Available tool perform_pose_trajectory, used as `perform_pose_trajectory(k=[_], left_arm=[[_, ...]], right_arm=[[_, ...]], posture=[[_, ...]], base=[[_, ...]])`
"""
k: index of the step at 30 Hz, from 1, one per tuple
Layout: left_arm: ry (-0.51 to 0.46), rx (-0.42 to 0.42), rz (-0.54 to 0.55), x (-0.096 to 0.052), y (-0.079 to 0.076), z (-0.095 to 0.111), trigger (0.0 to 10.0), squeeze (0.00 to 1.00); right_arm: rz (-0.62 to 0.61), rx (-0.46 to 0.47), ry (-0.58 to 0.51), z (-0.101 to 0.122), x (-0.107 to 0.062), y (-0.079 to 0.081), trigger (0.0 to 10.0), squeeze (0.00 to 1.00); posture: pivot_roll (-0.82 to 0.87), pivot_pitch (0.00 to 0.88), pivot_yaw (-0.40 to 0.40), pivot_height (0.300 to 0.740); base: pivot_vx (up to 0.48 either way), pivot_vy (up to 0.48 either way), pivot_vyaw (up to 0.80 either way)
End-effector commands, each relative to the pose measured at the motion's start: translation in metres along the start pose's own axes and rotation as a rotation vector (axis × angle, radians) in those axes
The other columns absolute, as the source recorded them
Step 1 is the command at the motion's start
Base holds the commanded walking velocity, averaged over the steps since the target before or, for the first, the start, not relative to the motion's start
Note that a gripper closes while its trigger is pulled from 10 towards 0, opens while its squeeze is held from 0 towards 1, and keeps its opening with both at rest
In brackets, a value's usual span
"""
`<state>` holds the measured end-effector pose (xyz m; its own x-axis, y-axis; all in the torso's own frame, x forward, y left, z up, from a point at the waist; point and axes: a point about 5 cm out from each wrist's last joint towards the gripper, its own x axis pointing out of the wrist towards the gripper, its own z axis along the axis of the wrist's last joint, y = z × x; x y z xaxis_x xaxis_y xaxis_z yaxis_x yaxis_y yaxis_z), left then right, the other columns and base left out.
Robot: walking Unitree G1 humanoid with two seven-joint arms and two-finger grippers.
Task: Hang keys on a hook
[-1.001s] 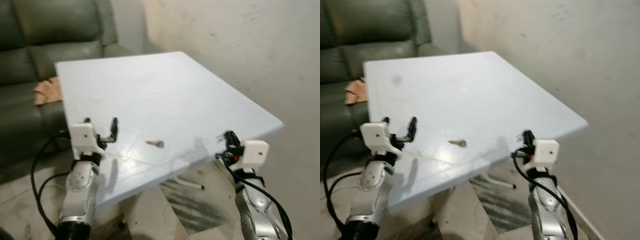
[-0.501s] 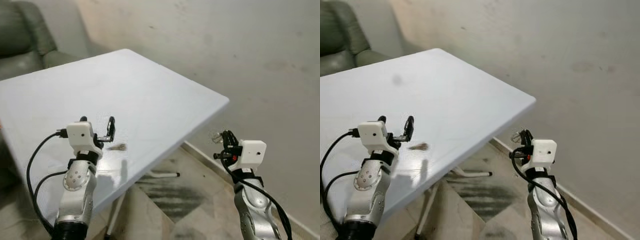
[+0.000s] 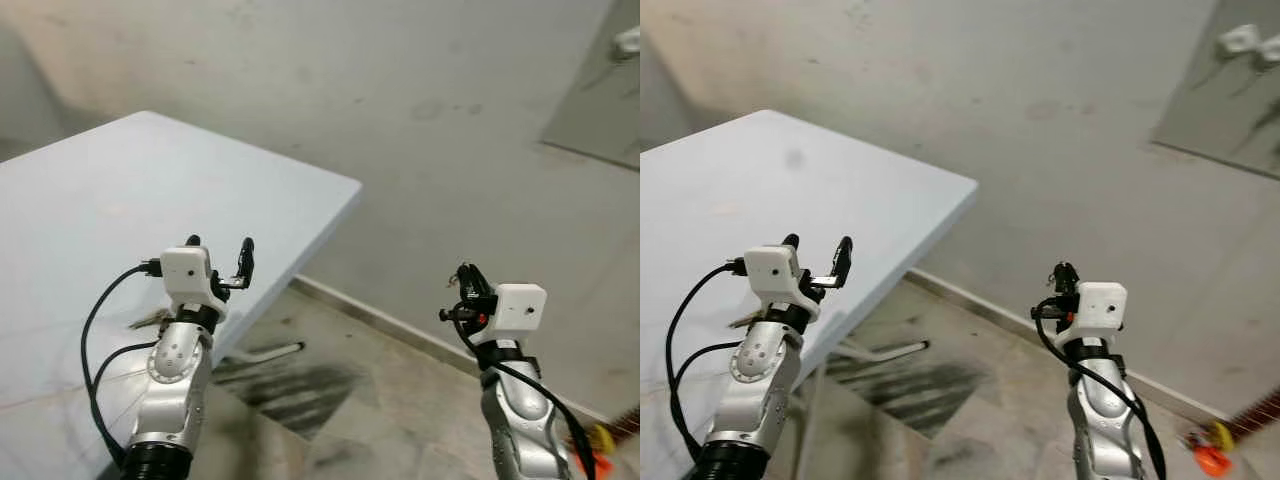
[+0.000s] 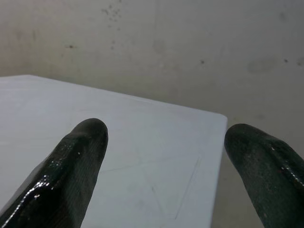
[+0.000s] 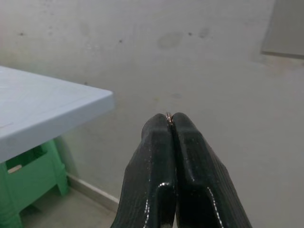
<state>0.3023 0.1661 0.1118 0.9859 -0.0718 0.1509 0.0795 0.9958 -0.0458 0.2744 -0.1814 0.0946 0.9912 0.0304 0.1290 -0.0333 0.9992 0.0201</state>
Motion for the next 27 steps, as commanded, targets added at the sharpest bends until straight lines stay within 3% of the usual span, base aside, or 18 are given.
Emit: perform_pose_trajectory(k=[1,27], left_arm=[[0.005,0.002,0.002,0.0005,-0.0004,0.0001,10.0,0.0],[0.022,0.001,-0.016,-0.0003,-0.0037,-0.0021,10.0,0.0]], right_arm=[[-0.01,-0.002,-0.013,0.0035,0.0013,-0.0018,10.0,0.0],[-0.029,-0.001,-0.008,0.0026,-0.0014,-0.0023,10.0,0.0]], posture=[[0.01,0.0,-0.013,0.74],[0.0,0.0,-0.005,0.74]], base=[[0.0,0.0,-0.77],[0.0,0.0,-0.77]])
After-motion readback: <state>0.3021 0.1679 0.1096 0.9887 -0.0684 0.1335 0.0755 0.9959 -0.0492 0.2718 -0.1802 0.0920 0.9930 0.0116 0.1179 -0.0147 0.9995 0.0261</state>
